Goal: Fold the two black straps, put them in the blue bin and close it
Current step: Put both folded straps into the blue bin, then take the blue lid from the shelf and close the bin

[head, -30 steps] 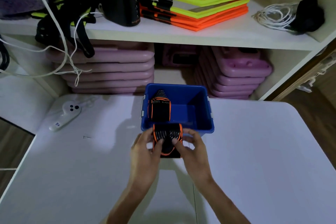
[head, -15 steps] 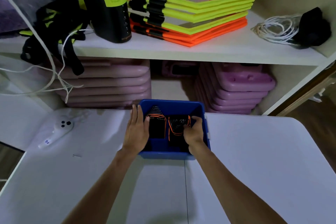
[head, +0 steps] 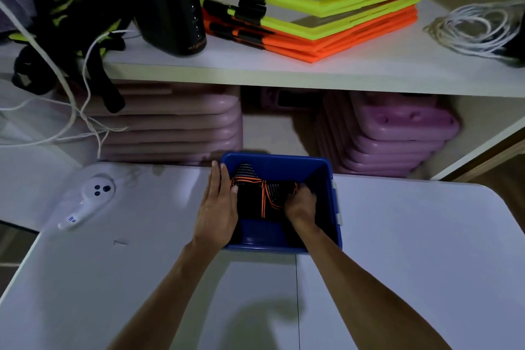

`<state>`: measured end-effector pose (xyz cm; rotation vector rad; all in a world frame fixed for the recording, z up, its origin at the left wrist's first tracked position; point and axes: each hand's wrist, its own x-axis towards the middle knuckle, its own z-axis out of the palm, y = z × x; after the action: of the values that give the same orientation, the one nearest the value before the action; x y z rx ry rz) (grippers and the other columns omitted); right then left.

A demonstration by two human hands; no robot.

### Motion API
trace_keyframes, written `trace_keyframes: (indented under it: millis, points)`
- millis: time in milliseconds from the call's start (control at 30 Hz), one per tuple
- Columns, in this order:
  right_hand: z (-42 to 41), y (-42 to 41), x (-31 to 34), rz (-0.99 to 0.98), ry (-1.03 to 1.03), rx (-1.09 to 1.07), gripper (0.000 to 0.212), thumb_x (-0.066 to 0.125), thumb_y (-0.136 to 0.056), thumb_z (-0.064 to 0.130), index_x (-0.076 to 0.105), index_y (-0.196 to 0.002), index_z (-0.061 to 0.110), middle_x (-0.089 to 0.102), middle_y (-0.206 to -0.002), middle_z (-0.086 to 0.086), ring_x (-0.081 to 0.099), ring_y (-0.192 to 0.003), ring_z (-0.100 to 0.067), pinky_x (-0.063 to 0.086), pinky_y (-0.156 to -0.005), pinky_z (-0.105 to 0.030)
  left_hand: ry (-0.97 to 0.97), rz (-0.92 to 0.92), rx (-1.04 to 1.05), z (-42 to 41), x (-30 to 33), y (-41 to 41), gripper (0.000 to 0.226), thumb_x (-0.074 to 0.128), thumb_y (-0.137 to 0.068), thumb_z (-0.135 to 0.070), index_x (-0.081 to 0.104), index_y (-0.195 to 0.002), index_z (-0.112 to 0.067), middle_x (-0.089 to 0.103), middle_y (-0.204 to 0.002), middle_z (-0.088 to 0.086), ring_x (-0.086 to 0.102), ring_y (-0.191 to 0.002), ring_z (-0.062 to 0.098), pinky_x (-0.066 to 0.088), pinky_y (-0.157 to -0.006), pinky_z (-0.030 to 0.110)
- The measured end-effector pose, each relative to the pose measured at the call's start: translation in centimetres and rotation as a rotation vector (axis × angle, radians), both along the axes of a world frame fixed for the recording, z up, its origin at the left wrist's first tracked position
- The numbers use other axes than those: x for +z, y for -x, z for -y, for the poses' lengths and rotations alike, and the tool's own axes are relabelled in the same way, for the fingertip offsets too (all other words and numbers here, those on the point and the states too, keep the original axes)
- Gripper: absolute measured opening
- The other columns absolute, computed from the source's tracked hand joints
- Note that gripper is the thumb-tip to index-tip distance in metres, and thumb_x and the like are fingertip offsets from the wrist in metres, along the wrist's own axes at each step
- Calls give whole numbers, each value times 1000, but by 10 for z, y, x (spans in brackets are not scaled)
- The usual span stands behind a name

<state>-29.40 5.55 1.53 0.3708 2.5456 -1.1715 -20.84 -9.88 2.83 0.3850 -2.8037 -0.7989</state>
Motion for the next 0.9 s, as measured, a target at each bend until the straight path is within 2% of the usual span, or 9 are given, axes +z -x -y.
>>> trace_keyframes:
  millis: [100, 200, 300, 400, 467, 533, 600, 700, 900]
  points:
    - [-3, -1, 9, 10, -13, 43, 29, 45, -96, 0, 55, -123, -2, 59, -124, -23, 57, -113, -37, 46, -89, -33, -39, -1, 2, -2, 4, 0, 58, 28, -102, -30, 9, -151, -5, 4, -161, 11, 15, -147, 26, 17, -114, 29]
    - [-6, -4, 21, 1, 74, 17, 26, 43, -101, 12, 52, -122, 1, 62, -119, -21, 61, -107, -36, 48, -86, -35, -151, 3, 14, 0, 6, -1, 58, 26, -101, -34, 8, -152, -11, 2, -161, 4, 11, -148, 20, 16, -116, 29]
    - [-12, -10, 40, -36, 189, -32, 32, 34, -105, 27, 50, -122, 7, 63, -109, -13, 61, -90, -27, 47, -78, -35, -239, 5, 42, 1, 10, -4, 58, 24, -101, -38, 12, -152, -14, 6, -161, 3, 7, -148, 15, 9, -117, 26]
    - [-24, -22, 61, -95, 246, -9, 29, 30, -106, 30, 53, -114, 14, 59, -93, 1, 55, -81, -15, 40, -75, -28, -244, -20, 50, -3, 19, -10, 59, 23, -99, -42, 16, -151, -14, 11, -161, 5, 7, -148, 14, 11, -120, 34]
    - [-33, -30, 77, -143, 249, 24, 27, 33, -105, 30, 55, -106, 15, 58, -83, 6, 57, -76, -11, 42, -64, -21, -190, -51, 1, -9, 29, -11, 64, 18, -99, -50, 17, -151, -14, 11, -160, 4, 5, -148, 14, 14, -121, 40]
    - [-39, -33, 96, -203, 222, 51, 26, 37, -104, 30, 57, -101, 15, 57, -78, 9, 53, -69, -3, 39, -53, -11, -128, -87, -38, -17, 49, -6, 72, 11, -93, -55, 17, -151, -12, 12, -160, 3, 3, -147, 13, 12, -121, 39]
    - [-43, -31, 119, -292, 182, 94, 28, 40, -103, 30, 59, -108, 10, 62, -85, 6, 56, -75, -7, 38, -58, -12, -66, -132, -64, -28, 76, 4, 78, 6, -90, -59, 20, -149, -10, 15, -159, 4, 4, -147, 12, 10, -121, 35]
    - [-46, -27, 167, -449, 148, 159, 33, 45, -102, 31, 60, -122, 10, 67, -107, -5, 62, -102, -20, 42, -82, -24, 52, -239, -133, -47, 134, 21, 84, -3, -88, -63, 28, -148, -12, 19, -157, 4, 9, -147, 16, 7, -118, 31]
    - [-60, -9, 315, -872, 57, 245, 38, 47, -100, 35, 59, -128, 13, 65, -124, -7, 55, -119, -23, 40, -95, -30, 179, -474, -236, -89, 301, 49, 71, 11, -89, -55, 47, -138, -17, 45, -147, 5, 35, -139, 20, 28, -115, 38]
